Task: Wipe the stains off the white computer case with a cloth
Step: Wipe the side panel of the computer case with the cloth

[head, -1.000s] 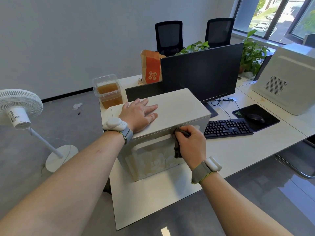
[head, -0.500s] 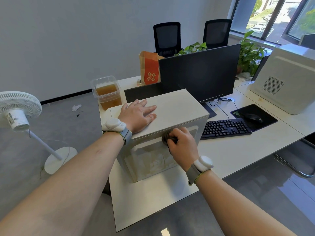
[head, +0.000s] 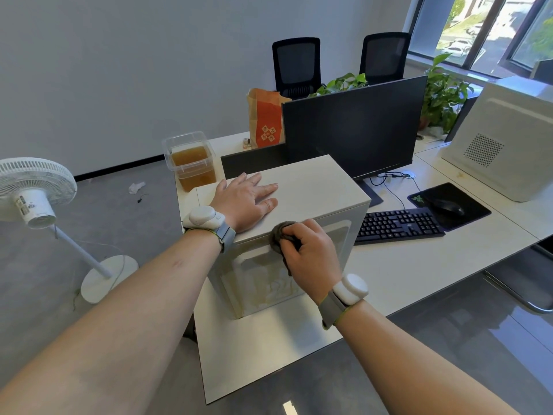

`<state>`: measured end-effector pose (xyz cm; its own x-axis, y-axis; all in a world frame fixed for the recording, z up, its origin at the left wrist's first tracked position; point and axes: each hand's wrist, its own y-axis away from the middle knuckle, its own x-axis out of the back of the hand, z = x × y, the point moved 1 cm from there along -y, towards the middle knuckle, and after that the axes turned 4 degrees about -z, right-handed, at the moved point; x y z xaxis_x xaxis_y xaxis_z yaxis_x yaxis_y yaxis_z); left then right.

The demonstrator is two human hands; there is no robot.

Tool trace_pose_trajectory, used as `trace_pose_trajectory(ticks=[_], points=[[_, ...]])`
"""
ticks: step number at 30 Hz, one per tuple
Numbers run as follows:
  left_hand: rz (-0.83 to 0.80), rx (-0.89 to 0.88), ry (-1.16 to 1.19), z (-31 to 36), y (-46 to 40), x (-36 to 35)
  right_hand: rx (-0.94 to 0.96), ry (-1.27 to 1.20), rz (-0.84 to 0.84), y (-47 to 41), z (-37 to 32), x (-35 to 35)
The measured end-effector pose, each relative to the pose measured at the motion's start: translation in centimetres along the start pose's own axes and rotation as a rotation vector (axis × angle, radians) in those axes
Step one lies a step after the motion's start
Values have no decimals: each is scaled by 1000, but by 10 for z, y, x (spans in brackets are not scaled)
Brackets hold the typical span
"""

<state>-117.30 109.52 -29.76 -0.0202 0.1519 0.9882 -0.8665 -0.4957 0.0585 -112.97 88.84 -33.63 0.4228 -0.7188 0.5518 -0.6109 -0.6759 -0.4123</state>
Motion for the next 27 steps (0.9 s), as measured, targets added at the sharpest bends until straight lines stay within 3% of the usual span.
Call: trace_pose_trajectory(ticks=[4,8,13,17,21,27], points=[[-1,-3,-4,1,1,0,-97,110,-136,3,5,-7],[2,-1,-2,1,0,-1,-6,45,-18,5,-4,-4],[5,-5,-6,2,2,1,-98,119,-114,5,3,-9],[13,-2,-11,2,1,0,19,21,-52,4,-9,-9],[11,-5,-15,2,2,1,-65,83,-189,3,-5,-16],[22,-5,-24,2,2,-1,65,30,-84,2,-21,-20]])
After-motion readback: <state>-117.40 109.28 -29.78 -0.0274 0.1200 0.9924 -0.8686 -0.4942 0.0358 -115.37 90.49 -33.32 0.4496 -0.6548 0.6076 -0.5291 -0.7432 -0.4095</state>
